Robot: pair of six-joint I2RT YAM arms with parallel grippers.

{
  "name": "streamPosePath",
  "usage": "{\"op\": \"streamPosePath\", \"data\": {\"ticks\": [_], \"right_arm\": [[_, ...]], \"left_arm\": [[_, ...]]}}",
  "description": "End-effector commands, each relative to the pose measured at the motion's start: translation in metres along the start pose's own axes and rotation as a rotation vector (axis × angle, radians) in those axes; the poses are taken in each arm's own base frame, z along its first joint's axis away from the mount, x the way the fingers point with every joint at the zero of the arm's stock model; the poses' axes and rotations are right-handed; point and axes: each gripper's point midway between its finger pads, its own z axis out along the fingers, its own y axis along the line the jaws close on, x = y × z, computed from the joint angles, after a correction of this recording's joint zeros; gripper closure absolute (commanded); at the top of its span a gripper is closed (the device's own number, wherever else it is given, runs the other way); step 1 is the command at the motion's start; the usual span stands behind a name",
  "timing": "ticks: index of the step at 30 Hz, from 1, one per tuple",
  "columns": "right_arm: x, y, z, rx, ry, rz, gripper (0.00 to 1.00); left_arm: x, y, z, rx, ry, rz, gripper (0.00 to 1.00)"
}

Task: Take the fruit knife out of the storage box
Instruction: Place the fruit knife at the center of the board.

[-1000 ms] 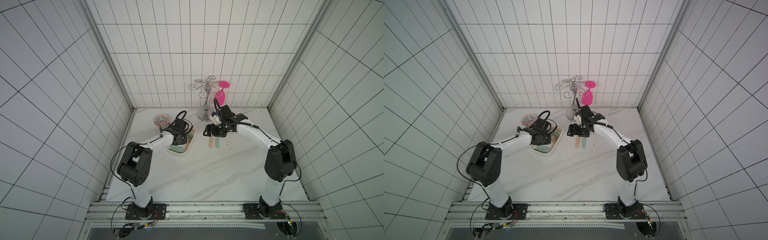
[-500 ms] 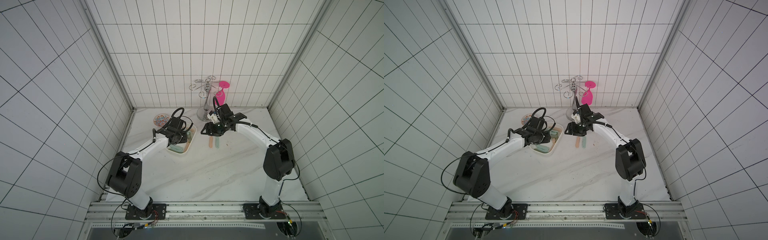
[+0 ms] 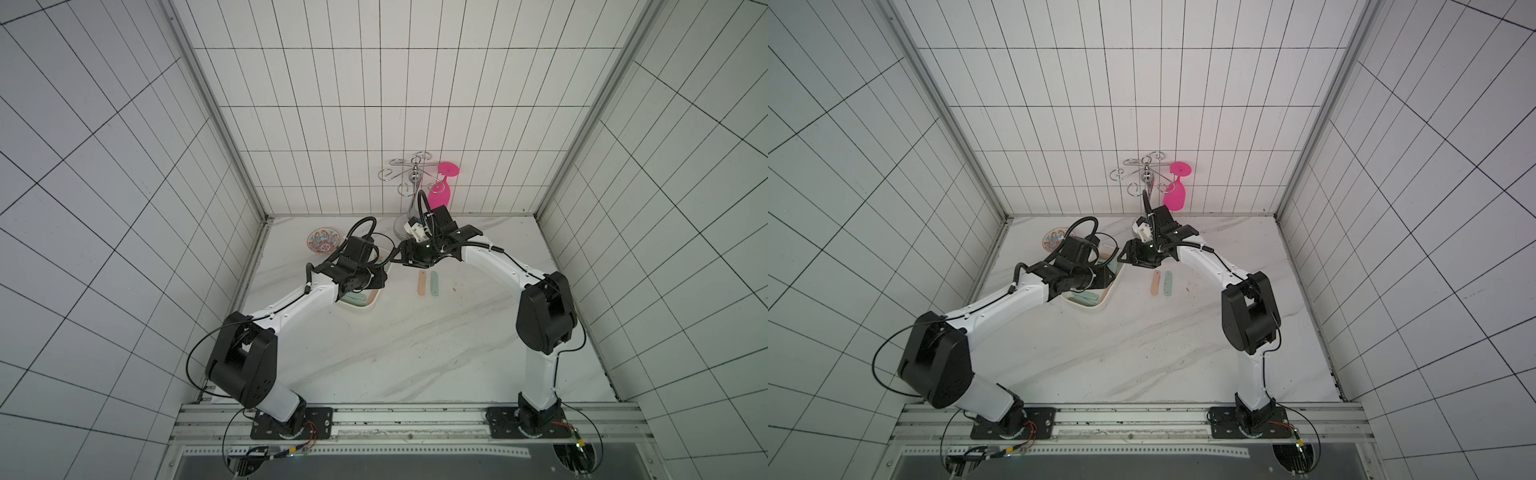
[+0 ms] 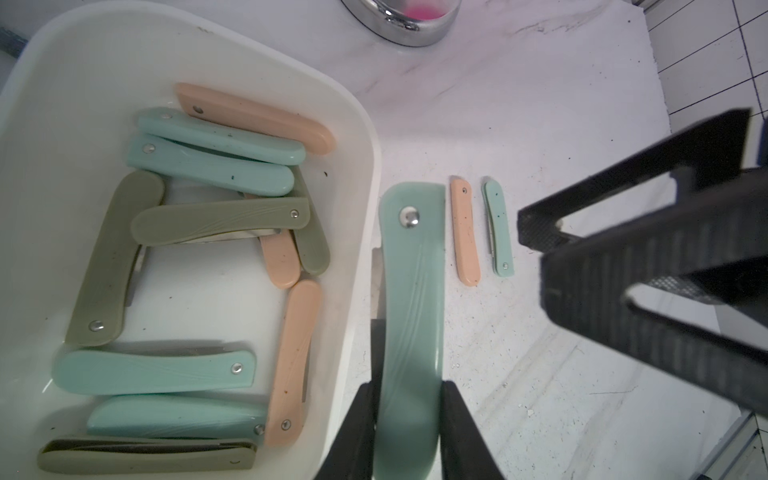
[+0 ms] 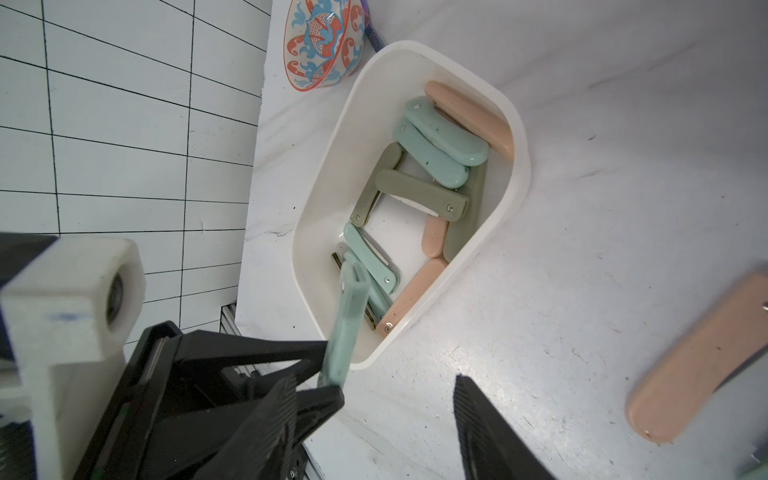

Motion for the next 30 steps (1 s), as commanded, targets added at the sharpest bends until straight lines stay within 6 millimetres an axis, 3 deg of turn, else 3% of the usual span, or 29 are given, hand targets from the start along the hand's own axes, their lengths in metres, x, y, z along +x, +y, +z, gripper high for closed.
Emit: {"op": "streamPosePath", "data": {"ticks": [1,9,12,19,25,30], "right_arm": [[-0.011,0.015,0.007,-0.049,-0.017,-0.008,0.40],[-0.003,0.015,0.014,-0.055,0.003,0.001,0.54],[-0.001,0.017,0.016,-0.065,0.010,0.006,0.74],[0.001,0.018,0.017,-0.079,0.010,0.017,1.00],[-0.005,0.021,0.010,-0.079,-0.015,0.013,1.00],[-0.021,0.009,-0.015,-0.076,-0.066,0.028,1.00]], "left_arm": [[-0.006,-0.020,-0.006,0.059,-0.035,0.009,0.85],[-0.010,-0.032,-0.008,0.091,-0.049,0.011,0.85],[-0.011,-0.034,-0.009,0.095,-0.055,0.013,0.85],[-0.013,-0.036,-0.009,0.103,-0.063,0.012,0.84],[-0.013,-0.036,-0.011,0.105,-0.067,0.023,0.64],[-0.013,-0.032,-0.014,0.087,-0.073,0.033,0.54]]}}
